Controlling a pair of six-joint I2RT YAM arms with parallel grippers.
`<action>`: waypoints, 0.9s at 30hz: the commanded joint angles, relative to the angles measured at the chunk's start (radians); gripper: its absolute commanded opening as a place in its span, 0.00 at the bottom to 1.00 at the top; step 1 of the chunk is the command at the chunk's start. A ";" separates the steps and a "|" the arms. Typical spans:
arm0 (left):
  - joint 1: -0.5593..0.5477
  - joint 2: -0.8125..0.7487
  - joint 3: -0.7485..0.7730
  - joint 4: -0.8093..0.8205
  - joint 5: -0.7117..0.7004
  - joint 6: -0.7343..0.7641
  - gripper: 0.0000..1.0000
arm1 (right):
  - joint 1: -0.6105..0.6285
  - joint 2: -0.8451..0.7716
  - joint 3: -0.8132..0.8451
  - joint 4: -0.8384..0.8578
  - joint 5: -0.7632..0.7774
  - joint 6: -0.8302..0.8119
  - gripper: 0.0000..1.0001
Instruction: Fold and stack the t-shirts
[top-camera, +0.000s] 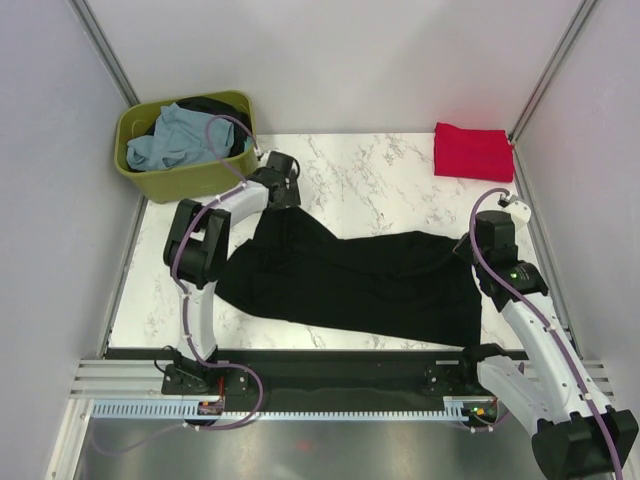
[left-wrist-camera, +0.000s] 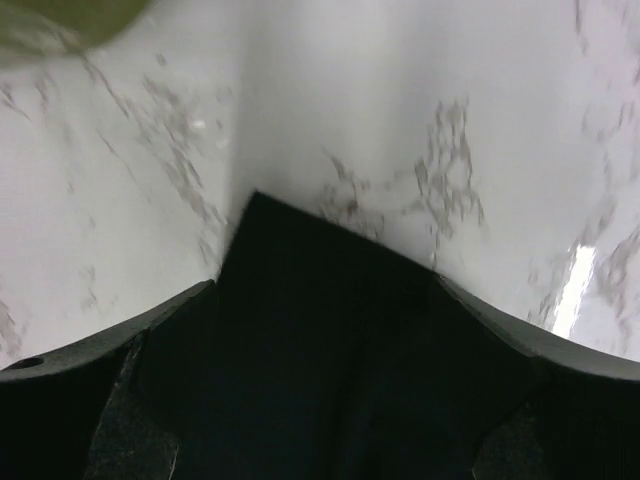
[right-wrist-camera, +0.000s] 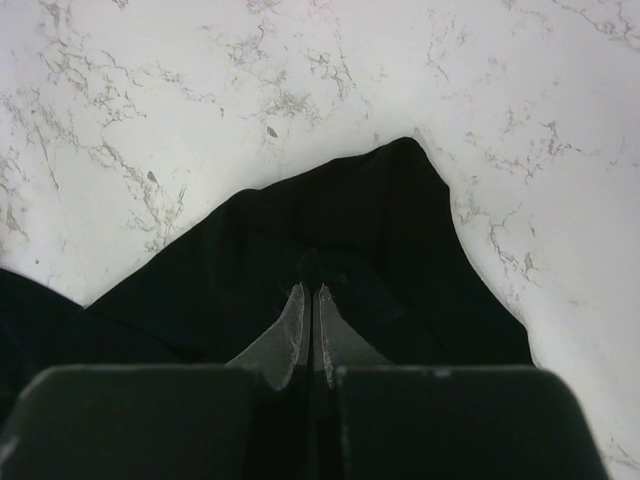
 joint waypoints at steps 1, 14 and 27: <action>-0.051 -0.026 -0.023 -0.051 -0.118 0.082 0.94 | -0.002 -0.010 -0.006 0.034 -0.029 0.001 0.00; -0.049 0.056 0.026 -0.070 -0.142 0.080 0.92 | -0.002 -0.046 -0.031 0.026 -0.027 -0.025 0.00; -0.008 0.079 0.074 -0.079 -0.089 0.062 0.90 | -0.002 -0.003 -0.040 0.054 -0.043 -0.039 0.00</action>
